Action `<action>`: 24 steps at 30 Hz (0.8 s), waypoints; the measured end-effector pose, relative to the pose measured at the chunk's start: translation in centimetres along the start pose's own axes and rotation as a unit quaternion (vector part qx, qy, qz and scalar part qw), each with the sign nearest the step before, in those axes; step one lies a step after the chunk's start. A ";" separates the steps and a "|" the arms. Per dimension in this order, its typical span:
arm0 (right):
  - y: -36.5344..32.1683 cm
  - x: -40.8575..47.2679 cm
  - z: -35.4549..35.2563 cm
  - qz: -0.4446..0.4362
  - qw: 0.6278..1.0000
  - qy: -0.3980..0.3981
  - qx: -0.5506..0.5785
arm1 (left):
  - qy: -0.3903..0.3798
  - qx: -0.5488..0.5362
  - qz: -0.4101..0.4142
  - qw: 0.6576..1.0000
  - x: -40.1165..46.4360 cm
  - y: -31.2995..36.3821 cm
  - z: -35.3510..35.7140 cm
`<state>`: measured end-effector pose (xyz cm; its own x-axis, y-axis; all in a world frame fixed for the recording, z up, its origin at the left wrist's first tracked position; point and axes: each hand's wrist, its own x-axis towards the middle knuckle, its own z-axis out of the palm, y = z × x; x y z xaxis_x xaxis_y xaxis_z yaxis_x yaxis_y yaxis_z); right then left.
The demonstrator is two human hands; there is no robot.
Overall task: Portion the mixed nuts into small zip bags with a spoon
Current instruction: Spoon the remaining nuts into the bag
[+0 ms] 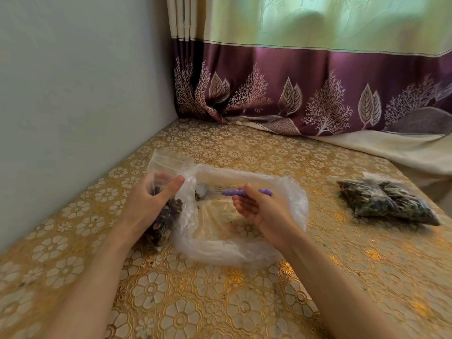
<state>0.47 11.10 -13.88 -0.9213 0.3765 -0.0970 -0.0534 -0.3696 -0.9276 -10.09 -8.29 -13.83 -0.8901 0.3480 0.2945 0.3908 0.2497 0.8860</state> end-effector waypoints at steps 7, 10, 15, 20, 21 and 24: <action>-0.2 0.2 0.1 0.036 0.998 0.023 0.039 | 0.004 -0.015 0.008 1.000 -0.1 0.3 0.1; -0.4 0.2 -0.5 0.057 0.994 0.054 0.082 | 0.004 -0.012 0.013 1.000 -0.2 0.4 0.1; -0.7 0.1 -0.8 0.050 0.991 0.084 0.096 | 0.002 -0.011 0.010 1.000 -0.2 0.4 0.2; -0.6 0.0 -0.7 -0.006 0.997 0.075 -0.014 | 0.001 0.005 0.010 1.000 -0.2 0.1 0.2; -0.6 0.0 -0.6 -0.012 0.997 0.074 -0.026 | 0.001 0.008 0.010 1.000 -0.2 0.0 0.2; -0.8 -0.2 -0.5 -0.022 0.996 0.085 -0.025 | 0.003 0.018 0.015 1.000 -0.1 -0.1 0.2</action>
<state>0.85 11.76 -13.29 -0.8397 0.5315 -0.1112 -0.0695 -0.3084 -0.9487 -10.02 -8.16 -14.06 -0.8793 0.3509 0.3221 0.4249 0.2722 0.8633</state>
